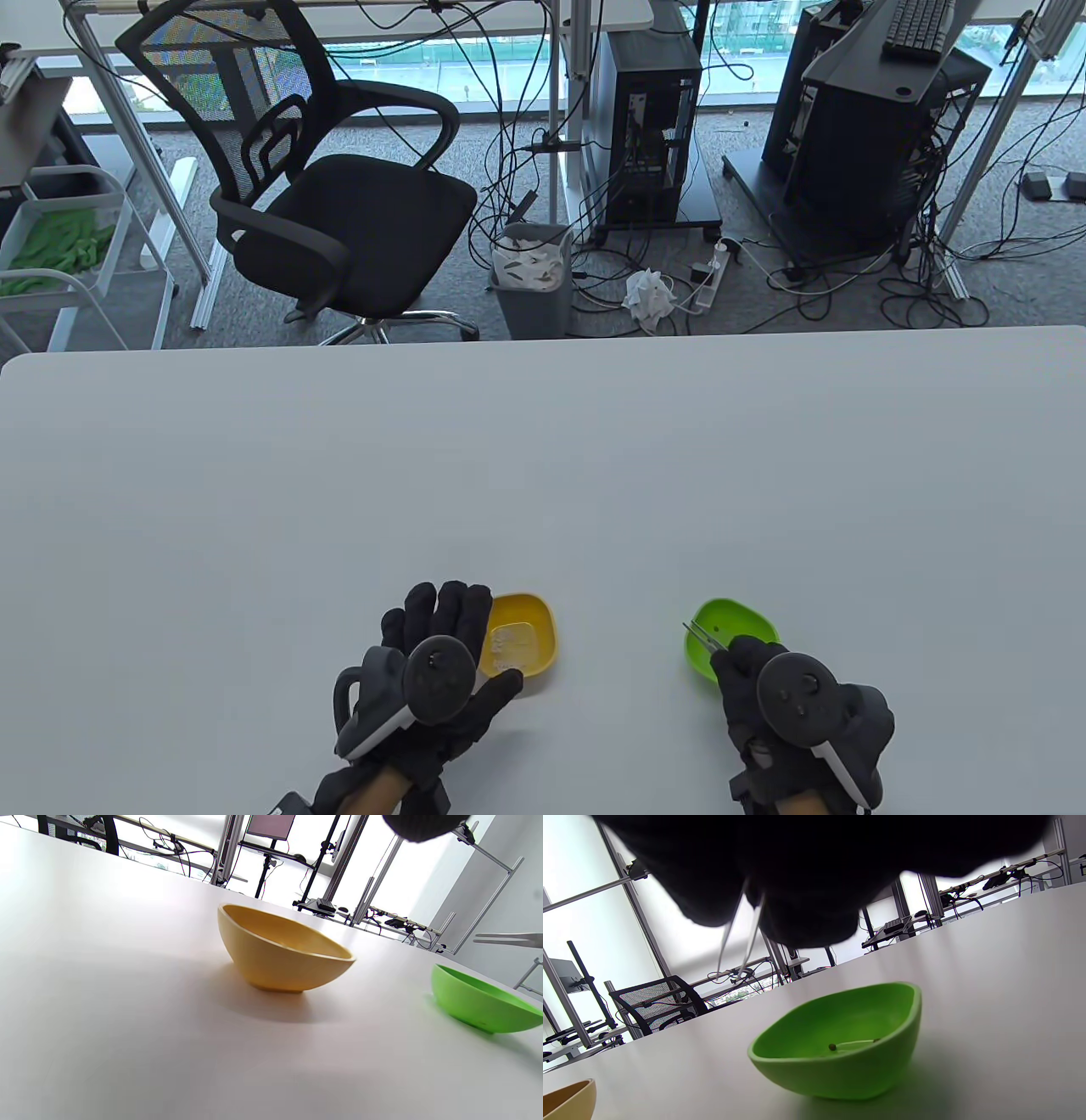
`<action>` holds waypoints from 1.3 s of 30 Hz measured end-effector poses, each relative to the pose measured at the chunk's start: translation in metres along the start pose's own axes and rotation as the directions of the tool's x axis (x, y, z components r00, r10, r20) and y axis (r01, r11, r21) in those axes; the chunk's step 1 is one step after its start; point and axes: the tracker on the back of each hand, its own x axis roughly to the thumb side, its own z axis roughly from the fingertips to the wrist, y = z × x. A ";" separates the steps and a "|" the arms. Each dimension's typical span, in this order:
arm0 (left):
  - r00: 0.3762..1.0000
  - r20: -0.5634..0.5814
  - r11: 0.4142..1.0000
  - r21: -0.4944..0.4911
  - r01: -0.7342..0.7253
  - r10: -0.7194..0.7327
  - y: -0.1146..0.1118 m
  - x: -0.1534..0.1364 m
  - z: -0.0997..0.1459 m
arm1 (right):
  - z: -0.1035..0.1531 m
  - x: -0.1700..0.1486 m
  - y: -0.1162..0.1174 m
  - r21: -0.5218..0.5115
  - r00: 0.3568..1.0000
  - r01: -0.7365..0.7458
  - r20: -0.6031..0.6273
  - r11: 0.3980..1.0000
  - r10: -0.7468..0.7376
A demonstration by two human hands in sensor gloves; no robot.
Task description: Pick mung beans with tweezers into small dish
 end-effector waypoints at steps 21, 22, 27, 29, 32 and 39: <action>0.998 -0.040 0.998 -0.052 0.041 -0.043 -0.003 0.004 0.003 | -0.040 -0.072 -0.003 0.027 0.878 -0.250 -0.414 0.968 0.239; 0.998 -0.039 0.998 -0.054 0.041 -0.044 -0.003 0.005 0.003 | -0.041 -0.077 0.003 0.052 0.870 -0.245 -0.429 0.968 0.243; 0.999 -0.036 0.998 -0.055 0.038 -0.040 -0.003 0.004 0.003 | -0.042 -0.085 0.018 0.087 0.860 -0.256 -0.436 0.963 0.267; 0.999 -0.028 0.998 -0.063 0.025 -0.027 -0.004 0.003 0.003 | -0.042 -0.087 0.021 0.102 0.849 -0.263 -0.447 0.959 0.281; 0.999 -0.028 0.998 -0.059 0.027 -0.029 -0.004 0.003 0.003 | -0.042 -0.092 0.028 0.147 0.831 -0.280 -0.457 0.949 0.316; 1.000 -0.020 0.997 -0.073 0.014 -0.016 -0.005 0.002 0.003 | -0.039 -0.089 0.020 0.119 0.847 -0.288 -0.432 0.950 0.311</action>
